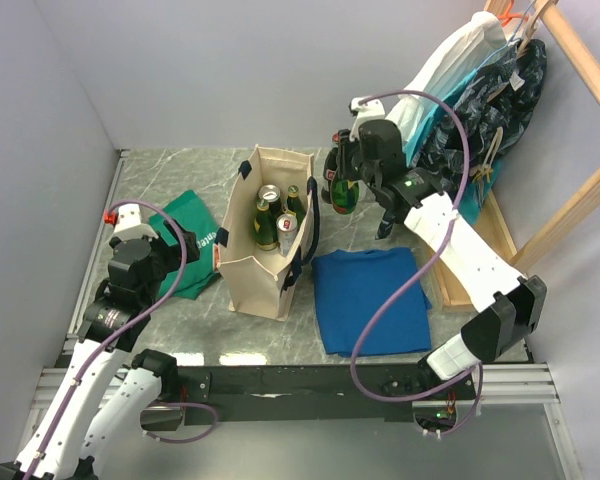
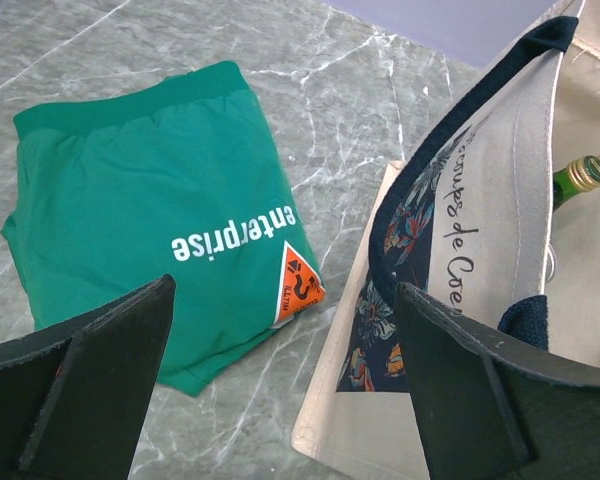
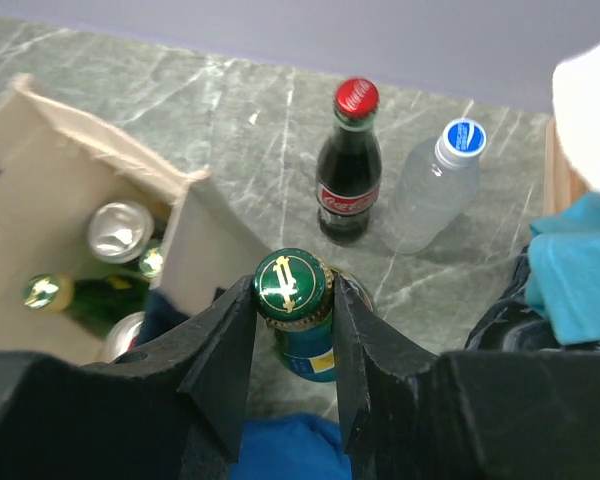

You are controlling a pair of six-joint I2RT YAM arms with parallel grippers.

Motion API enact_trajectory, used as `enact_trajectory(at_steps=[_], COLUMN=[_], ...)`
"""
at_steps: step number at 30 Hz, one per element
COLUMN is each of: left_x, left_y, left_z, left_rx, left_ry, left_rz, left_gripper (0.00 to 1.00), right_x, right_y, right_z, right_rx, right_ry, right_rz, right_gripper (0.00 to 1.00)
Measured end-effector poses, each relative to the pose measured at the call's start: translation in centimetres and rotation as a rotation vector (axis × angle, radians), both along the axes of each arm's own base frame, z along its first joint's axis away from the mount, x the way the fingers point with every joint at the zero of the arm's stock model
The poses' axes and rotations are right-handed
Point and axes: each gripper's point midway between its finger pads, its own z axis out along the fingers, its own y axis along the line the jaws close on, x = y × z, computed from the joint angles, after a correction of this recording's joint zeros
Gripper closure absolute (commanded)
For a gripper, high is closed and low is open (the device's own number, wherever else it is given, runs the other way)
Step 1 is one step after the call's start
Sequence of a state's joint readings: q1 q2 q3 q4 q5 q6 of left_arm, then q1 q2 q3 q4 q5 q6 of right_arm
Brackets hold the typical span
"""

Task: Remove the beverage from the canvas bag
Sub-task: Place the drink at the center of the board.

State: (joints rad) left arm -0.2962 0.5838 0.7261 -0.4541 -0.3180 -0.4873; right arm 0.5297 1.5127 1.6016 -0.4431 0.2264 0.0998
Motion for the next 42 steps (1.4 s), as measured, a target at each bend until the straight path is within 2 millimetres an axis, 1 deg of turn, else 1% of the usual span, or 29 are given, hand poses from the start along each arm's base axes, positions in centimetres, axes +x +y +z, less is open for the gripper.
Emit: enact_trajectory(at_steps=[2, 6, 9, 12, 15, 18, 24, 29, 39, 42], left_x=[0.0, 0.0, 0.0, -0.1, -0.1, -0.1, -0.1, -0.1, 0.0, 0.0], left_y=[-0.1, -0.1, -0.1, -0.1, -0.1, -0.1, -0.1, -0.1, -0.1, -0.1], left_z=[0.0, 0.0, 0.1, 0.1, 0.1, 0.1, 0.1, 0.1, 0.0, 0.0], left_rx=[-0.001, -0.002, -0.003, -0.004, -0.004, -0.004, -0.003, -0.002, -0.001, -0.001], left_ry=[0.0, 0.0, -0.002, -0.006, -0.006, -0.006, -0.004, -0.003, 0.002, 0.001], left_rz=[-0.004, -0.006, -0.006, -0.006, -0.006, -0.006, -0.005, -0.006, -0.006, -0.005], left_gripper=[0.04, 0.04, 0.04, 0.04, 0.04, 0.04, 0.04, 0.04, 0.04, 0.04], right_x=[0.7, 1.4, 1.8, 2.3, 3.2, 3.9, 4.9, 5.2, 5.5, 5.7], right_y=[-0.3, -0.9, -1.3, -1.5, -1.2, -0.7, 0.1, 0.5, 1.1, 1.3], right_z=[-1.7, -4.9, -6.3, -6.5, -5.7, -5.6, -6.8, -8.0, -8.4, -9.1], right_rx=[0.011, 0.029, 0.053, 0.077, 0.107, 0.128, 0.144, 0.141, 0.137, 0.131], right_ry=[0.004, 0.021, 0.024, 0.009, -0.03, -0.05, -0.042, -0.022, -0.021, -0.012], right_rz=[-0.022, -0.057, -0.081, -0.093, -0.096, -0.094, -0.09, -0.082, -0.053, -0.044], right_gripper=[1.0, 1.0, 1.0, 1.0, 1.0, 1.0, 1.0, 1.0, 1.0, 1.0])
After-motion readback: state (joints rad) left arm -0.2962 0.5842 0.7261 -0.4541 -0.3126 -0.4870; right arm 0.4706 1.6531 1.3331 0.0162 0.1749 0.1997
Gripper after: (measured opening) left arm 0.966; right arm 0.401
